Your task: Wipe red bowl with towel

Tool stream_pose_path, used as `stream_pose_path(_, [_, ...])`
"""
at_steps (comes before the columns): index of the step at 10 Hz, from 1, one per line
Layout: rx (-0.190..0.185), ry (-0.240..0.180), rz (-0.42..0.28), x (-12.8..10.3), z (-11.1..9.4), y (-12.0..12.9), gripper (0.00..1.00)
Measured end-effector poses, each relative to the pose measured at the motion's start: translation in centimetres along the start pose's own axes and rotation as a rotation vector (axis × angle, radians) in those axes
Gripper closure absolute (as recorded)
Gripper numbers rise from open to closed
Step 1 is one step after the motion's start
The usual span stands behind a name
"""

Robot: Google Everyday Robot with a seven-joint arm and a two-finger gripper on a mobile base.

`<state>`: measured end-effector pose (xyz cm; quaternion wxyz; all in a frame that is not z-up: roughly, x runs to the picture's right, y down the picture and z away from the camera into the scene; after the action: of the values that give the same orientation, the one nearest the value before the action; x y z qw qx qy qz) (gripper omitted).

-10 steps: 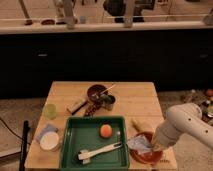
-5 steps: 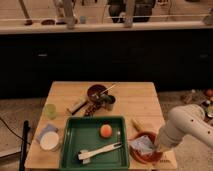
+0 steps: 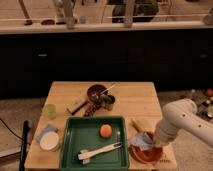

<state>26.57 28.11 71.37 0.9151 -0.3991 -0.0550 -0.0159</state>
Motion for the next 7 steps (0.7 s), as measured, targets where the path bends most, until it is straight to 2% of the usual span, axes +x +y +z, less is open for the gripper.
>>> stream_pose_path(2, [-0.015, 0.021, -0.029, -0.6, 0.4, -0.2, 1.00])
stream_pose_path(5, [-0.037, 0.031, -0.064, -1.4, 0.8, 0.8, 1.00])
stream_pose_path(7, [-0.051, 0.032, -0.083, -1.5, 0.9, 2.7, 1.00])
